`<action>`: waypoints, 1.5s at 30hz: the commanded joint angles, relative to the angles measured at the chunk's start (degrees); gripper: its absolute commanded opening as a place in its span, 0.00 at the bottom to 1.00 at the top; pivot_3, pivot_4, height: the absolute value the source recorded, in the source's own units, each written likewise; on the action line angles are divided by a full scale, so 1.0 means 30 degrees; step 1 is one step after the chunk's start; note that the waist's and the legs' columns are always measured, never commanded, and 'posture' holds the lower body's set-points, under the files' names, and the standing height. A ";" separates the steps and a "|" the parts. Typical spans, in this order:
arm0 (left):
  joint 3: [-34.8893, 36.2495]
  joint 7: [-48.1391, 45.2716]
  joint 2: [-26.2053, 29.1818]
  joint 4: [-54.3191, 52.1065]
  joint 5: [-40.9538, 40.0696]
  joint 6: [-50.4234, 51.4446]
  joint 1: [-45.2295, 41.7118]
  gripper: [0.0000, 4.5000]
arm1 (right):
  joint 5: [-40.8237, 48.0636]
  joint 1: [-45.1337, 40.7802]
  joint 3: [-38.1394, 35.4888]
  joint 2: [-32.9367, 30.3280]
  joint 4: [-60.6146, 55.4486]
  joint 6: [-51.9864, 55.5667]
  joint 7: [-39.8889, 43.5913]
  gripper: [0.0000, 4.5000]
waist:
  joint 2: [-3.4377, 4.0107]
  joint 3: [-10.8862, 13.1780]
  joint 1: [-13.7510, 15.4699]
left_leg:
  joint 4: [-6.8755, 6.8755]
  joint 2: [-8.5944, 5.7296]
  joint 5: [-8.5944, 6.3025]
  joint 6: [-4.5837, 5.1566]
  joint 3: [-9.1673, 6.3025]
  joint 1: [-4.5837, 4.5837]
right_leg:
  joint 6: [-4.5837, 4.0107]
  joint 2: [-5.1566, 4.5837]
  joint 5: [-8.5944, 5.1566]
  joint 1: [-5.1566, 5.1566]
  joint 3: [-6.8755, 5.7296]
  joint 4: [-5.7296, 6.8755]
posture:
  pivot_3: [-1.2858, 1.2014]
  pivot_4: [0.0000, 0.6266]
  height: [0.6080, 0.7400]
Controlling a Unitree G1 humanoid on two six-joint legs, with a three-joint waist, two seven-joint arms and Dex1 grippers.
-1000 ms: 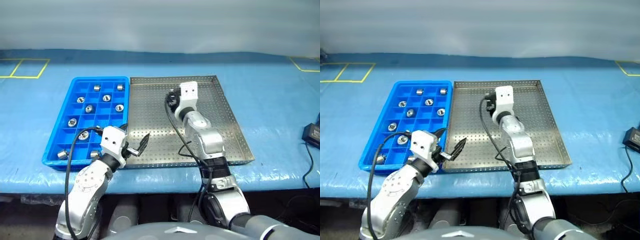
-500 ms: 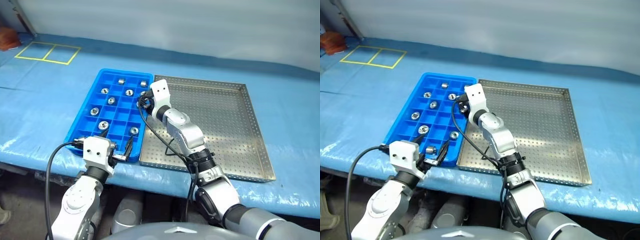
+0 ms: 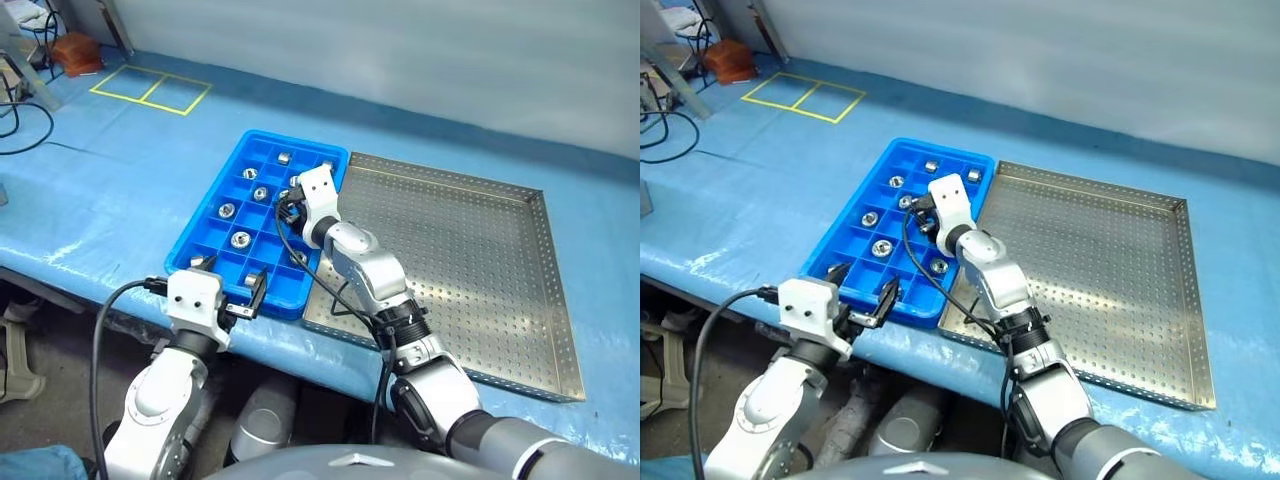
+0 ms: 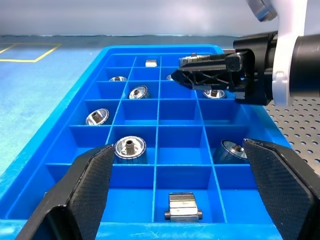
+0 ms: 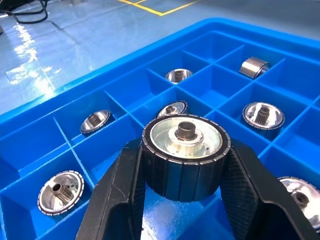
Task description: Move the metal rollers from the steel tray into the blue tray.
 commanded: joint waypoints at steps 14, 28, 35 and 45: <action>-0.0137 -0.0094 0.0077 -0.0698 -0.0021 -0.0078 0.0009 1.00 | 0.0238 0.0088 -0.0359 0.0084 0.0588 -0.0370 0.0136 0.46 | 0.0001 -0.0007 0.0325 | 0.0003 0.0004 -0.0002 -0.0006 0.0005 -0.0005 | -0.0008 0.0005 -0.0006 0.0014 -0.0074 0.0002 | 0.73 0.24 1.00; -0.0106 -0.1029 0.0457 -0.0052 -0.0529 0.0283 -0.1140 1.00 | 0.1405 0.1400 -0.0314 -0.0842 -0.4165 0.0567 0.1798 0.99 | 0.0006 -0.0006 0.0400 | 0.0019 -0.0001 -0.0007 -0.0018 -0.0008 -0.0023 | -0.0023 0.0002 -0.0013 0.0013 -0.0127 0.0000 | 0.69 0.24 1.00; -0.0151 -0.2030 0.0939 0.0930 -0.1093 0.0720 -0.2654 1.00 | 0.1747 0.3456 -0.0397 -0.2719 -0.8642 0.2157 0.2075 0.99 | 0.0021 -0.0014 -0.0393 | 0.0057 0.0001 -0.0008 -0.0019 -0.0043 -0.0023 | -0.0052 -0.0005 -0.0031 0.0044 -0.0172 0.0001 | 0.65 0.24 1.00; -0.0511 -0.3460 0.1466 0.4088 -0.1075 0.0611 -0.6199 1.00 | 0.1731 0.7126 -0.1563 -0.4601 -1.4187 0.4597 0.0543 0.99 | 0.0040 -0.0016 -0.3911 | 0.0130 -0.0014 -0.0003 -0.0013 -0.0091 -0.0025 | -0.0082 -0.0024 -0.0038 0.0097 -0.0158 0.0018 | 0.54 0.24 1.00</action>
